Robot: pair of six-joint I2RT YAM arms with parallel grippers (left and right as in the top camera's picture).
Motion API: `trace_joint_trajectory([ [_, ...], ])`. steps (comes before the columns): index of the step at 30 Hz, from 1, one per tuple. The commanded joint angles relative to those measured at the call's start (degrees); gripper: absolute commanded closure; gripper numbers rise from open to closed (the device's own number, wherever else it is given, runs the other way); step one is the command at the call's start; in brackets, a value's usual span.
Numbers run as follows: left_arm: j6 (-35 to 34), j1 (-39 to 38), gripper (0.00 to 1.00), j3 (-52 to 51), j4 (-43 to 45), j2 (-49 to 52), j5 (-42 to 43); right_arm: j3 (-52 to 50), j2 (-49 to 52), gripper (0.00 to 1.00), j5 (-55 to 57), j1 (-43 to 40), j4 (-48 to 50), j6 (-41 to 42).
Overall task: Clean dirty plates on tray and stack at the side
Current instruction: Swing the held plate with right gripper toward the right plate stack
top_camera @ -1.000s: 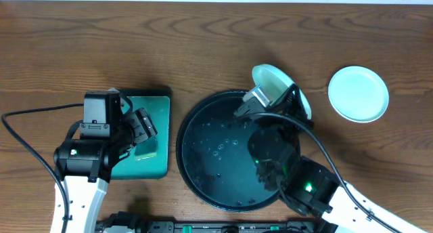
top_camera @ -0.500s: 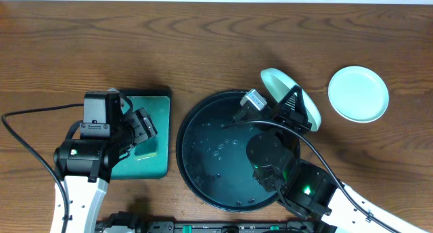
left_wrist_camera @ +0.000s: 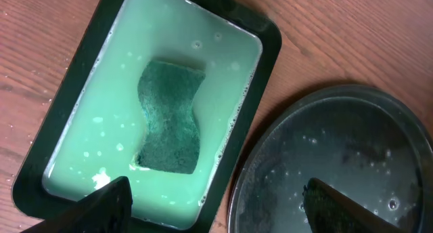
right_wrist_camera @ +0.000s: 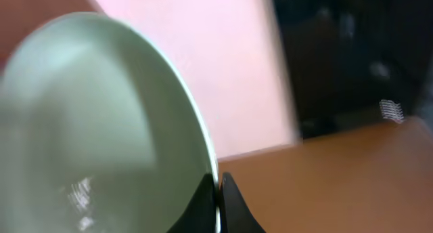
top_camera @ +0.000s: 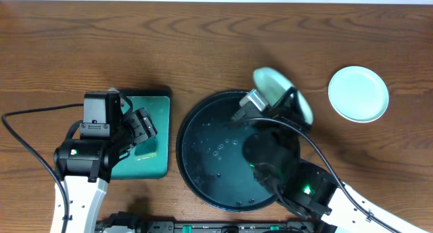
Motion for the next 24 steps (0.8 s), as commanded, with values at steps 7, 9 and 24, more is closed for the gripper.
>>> trace_joint_trajectory([
  [7,-0.1,-0.2,0.18,1.0,-0.7,0.0,-0.3,0.3,8.2,0.99,-45.4,-12.7,-13.9,82.0],
  [9,-0.1,-0.2,0.18,1.0,-0.7,0.0,-0.3,0.3,7.9,0.99,-45.6,-15.5,-12.8,87.2],
  [24,-0.1,-0.2,0.18,1.0,-0.6,0.0,-0.3,0.3,5.6,0.98,-18.1,-46.9,-22.4,84.7],
])
